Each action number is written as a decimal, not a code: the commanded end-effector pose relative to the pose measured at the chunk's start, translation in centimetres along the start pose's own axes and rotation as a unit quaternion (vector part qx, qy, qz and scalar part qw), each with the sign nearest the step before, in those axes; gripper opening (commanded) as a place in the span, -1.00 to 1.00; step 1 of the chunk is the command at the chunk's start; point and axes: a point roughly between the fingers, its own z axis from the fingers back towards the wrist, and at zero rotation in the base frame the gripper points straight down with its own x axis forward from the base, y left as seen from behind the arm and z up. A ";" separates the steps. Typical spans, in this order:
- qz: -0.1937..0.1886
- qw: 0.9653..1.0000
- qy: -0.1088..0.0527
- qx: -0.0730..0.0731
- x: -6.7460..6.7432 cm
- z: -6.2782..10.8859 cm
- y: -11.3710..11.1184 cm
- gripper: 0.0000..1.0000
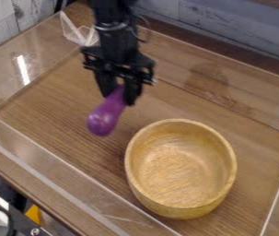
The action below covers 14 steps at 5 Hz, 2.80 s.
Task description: Put the purple eggplant in the brown bowl
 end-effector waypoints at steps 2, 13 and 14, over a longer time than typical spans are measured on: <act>-0.039 0.999 -0.011 -0.011 -2.2 -0.9 -7.2 -1.00; -0.009 0.999 -0.026 0.020 -1.2 1.2 -10.1 -1.00; 0.032 0.999 -0.028 0.026 -1.4 0.5 -9.6 -1.00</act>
